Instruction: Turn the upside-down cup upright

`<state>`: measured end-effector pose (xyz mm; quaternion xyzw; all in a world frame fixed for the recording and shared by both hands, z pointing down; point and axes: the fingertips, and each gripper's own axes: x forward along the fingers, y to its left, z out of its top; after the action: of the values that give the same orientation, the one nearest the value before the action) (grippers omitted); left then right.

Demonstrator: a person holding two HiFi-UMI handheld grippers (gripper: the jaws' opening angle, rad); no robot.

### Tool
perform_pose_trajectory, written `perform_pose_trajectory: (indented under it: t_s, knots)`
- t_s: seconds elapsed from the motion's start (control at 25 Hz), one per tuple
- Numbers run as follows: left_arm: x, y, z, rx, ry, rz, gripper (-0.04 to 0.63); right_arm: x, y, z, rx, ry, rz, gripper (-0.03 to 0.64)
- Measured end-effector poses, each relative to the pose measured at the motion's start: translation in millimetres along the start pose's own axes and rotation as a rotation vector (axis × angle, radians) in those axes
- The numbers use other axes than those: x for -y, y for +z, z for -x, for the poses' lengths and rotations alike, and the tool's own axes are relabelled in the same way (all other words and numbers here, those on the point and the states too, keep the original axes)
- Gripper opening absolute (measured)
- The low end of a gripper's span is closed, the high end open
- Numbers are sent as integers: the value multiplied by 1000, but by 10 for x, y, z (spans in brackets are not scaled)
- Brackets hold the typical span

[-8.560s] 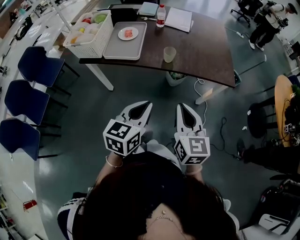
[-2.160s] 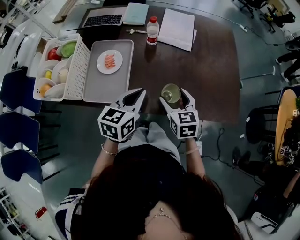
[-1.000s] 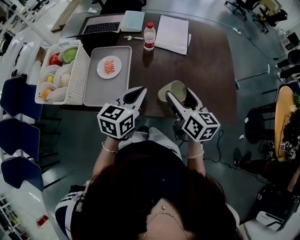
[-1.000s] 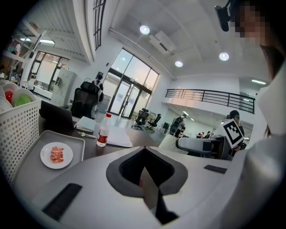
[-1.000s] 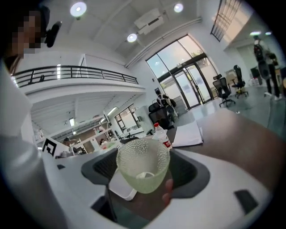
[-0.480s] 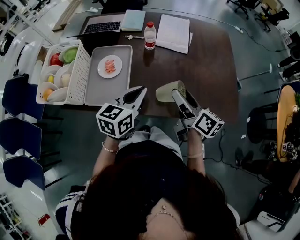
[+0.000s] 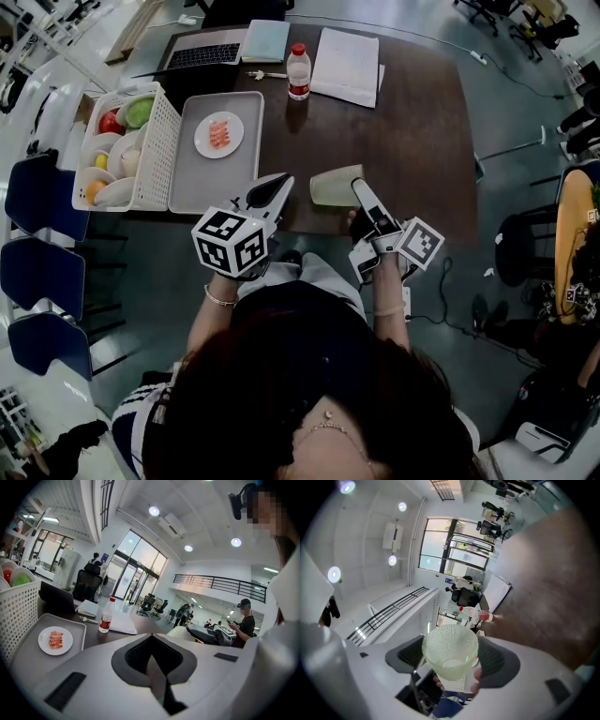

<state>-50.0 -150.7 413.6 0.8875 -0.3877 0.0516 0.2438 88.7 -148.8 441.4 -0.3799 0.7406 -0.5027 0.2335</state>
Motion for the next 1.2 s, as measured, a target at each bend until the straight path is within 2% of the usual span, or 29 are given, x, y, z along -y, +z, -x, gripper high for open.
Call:
perform_pose_trajectory:
  t_s: [0.12,0.28,0.52,0.88,1.2]
  knots:
    - [23,8,-16,-1,-7,0,2,46,0,14,21,41,-136,360]
    - [23,21,-12,3,-10,4,2,98,1,29,34,71,-223,360]
    - [24,9,-14,3,-23,4,2,87,3,20,35,101,-257,360]
    - [116,47,-8,38,-130,44,2,30,24,27,19,180,-312,360]
    - [254,53,-40,15,-230,5,88,-11,73,66,12,228,-331,360]
